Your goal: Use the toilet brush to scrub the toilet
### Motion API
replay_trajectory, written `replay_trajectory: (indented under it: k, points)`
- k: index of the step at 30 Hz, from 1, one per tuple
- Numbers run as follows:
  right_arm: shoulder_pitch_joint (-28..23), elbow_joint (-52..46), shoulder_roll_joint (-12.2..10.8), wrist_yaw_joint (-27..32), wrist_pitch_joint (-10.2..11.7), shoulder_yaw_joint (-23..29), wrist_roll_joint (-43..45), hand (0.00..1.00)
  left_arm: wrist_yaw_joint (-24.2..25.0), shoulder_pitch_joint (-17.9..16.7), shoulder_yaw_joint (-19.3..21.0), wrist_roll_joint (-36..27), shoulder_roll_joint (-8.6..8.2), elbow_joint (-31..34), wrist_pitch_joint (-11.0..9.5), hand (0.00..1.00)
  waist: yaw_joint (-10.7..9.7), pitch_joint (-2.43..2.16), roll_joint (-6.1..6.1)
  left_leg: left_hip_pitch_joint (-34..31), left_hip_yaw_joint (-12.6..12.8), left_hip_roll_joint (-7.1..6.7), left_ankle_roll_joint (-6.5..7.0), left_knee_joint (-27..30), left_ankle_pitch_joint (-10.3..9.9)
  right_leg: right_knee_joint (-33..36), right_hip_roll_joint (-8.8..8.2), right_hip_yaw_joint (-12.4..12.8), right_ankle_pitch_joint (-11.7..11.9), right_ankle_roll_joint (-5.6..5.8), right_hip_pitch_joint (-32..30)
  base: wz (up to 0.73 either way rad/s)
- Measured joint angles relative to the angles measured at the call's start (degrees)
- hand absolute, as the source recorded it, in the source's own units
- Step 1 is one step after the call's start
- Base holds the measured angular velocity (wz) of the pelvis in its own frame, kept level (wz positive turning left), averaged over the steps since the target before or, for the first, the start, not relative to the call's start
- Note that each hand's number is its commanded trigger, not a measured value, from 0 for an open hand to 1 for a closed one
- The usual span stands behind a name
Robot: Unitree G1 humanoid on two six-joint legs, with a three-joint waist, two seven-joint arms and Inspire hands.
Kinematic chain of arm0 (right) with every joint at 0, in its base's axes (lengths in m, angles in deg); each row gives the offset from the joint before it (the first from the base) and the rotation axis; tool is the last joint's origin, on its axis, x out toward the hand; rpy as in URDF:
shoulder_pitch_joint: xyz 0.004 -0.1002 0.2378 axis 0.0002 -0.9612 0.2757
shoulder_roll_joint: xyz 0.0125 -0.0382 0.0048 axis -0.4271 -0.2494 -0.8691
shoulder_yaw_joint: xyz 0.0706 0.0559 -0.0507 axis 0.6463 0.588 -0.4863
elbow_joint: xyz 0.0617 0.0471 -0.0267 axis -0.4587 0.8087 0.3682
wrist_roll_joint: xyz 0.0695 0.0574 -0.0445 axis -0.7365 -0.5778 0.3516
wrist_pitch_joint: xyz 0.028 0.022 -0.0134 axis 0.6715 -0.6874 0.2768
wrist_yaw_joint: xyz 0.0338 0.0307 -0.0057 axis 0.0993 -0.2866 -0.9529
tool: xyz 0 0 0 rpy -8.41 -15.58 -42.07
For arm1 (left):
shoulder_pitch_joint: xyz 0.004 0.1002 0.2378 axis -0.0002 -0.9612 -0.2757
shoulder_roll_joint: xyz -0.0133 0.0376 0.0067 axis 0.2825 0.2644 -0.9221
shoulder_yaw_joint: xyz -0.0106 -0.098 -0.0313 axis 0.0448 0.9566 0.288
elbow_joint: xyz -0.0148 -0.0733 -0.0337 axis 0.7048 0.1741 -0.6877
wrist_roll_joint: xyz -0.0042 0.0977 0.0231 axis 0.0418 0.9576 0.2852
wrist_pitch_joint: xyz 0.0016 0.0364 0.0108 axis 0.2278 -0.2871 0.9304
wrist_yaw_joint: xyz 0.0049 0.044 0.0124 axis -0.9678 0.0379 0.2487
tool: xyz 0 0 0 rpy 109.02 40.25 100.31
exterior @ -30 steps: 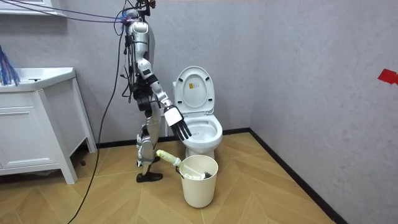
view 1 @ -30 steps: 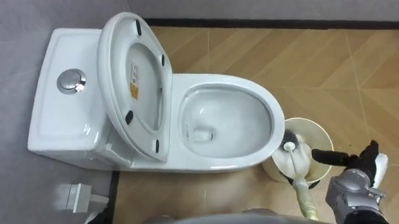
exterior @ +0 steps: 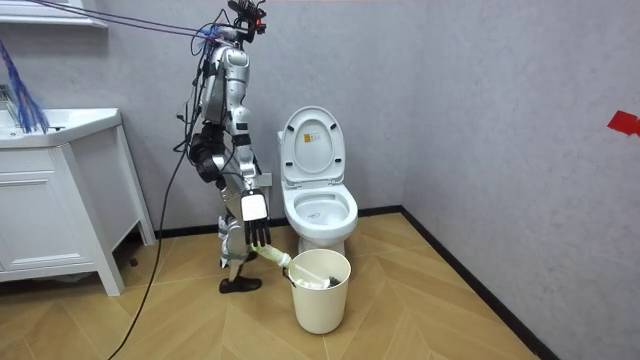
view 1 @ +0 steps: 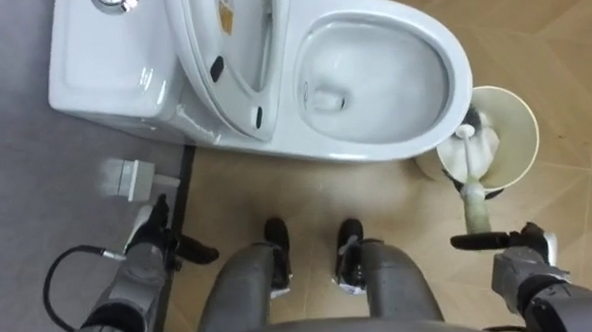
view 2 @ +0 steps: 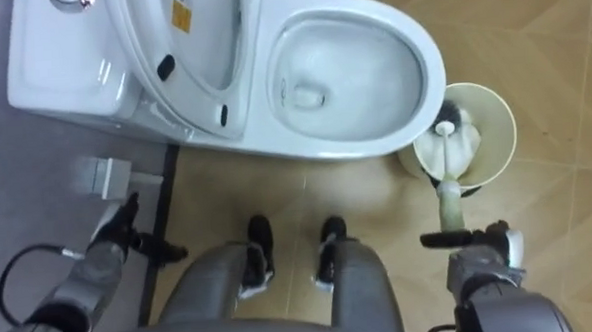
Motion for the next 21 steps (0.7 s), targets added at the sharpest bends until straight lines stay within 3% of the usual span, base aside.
replay_trajectory:
  k: [10, 15, 21]
  points:
    - [5.8, 0.0, 2.4, -3.7, -0.3, -2.6, -3.8, 0.00, -4.1, 7.2, -5.0, -0.2, -0.57, 1.4, -0.8, 0.00, 0.3, 0.74, 0.59, -8.4, -1.4, -0.01, 0.59, 4.9, -0.4, 5.5, -0.70, -0.6, -0.6, -0.25, -8.0, 0.07]
    - [7.3, -0.1, 5.2, -4.5, -0.4, -3.5, -6.6, 0.00, -5.6, 7.9, -7.3, -2.3, -0.27, 4.6, -1.3, 0.00, 0.2, 0.81, 0.63, -13.1, -1.4, -0.04, 0.92, 8.3, -0.9, 9.2, -1.63, -0.9, -1.2, -0.62, -12.7, 0.03]
    - [9.0, -0.2, 8.0, -4.5, -0.4, -3.5, -9.0, 0.00, -7.6, 8.9, -8.5, -2.3, 0.74, 6.4, -1.3, 0.00, 0.4, 0.84, 0.58, -15.6, -1.4, 0.09, 1.02, 10.0, -1.3, 10.7, -1.53, -0.9, -1.3, -0.71, -15.0, -0.01]
